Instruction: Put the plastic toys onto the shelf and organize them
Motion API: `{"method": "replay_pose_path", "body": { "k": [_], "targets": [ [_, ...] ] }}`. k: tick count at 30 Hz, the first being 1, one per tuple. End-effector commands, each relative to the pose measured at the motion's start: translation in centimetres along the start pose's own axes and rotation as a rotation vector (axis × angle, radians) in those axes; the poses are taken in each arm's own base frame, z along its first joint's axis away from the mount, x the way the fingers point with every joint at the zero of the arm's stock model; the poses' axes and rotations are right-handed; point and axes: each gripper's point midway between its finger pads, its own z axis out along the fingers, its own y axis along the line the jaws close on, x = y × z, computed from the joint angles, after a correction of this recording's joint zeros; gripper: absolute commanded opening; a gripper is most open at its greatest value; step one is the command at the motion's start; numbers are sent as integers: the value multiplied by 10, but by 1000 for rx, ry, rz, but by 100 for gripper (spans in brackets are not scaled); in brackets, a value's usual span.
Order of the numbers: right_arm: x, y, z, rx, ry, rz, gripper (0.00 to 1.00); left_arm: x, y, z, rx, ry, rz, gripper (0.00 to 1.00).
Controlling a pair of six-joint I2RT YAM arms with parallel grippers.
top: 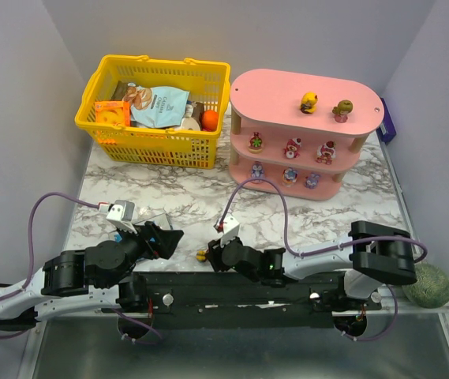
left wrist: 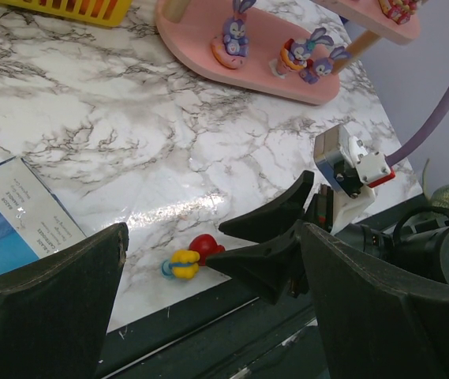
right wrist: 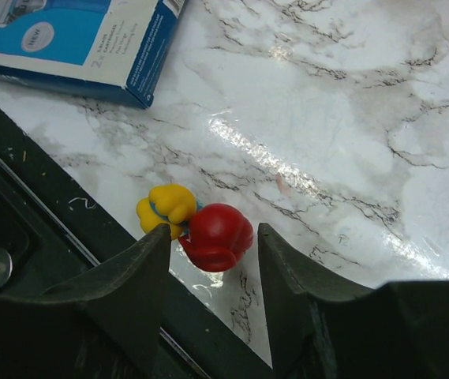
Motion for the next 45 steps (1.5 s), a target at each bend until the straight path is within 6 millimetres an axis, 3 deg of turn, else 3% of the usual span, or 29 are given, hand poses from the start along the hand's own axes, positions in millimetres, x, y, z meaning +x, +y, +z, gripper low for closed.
{"method": "replay_pose_path", "body": {
  "k": [1, 24, 36, 45],
  "targets": [
    [5, 0, 7, 29, -2, 22, 53, -3, -3, -1, 13, -5, -12, 99],
    [16, -4, 15, 64, 18, 28, 58, -3, -3, -1, 15, -6, -15, 99],
    [18, -8, 13, 86, 31, 33, 34, -3, -3, -2, 15, -6, -16, 99],
    [10, -18, 7, 124, 6, 25, 31, -3, -3, -2, 15, -6, -15, 99]
  ]
}}
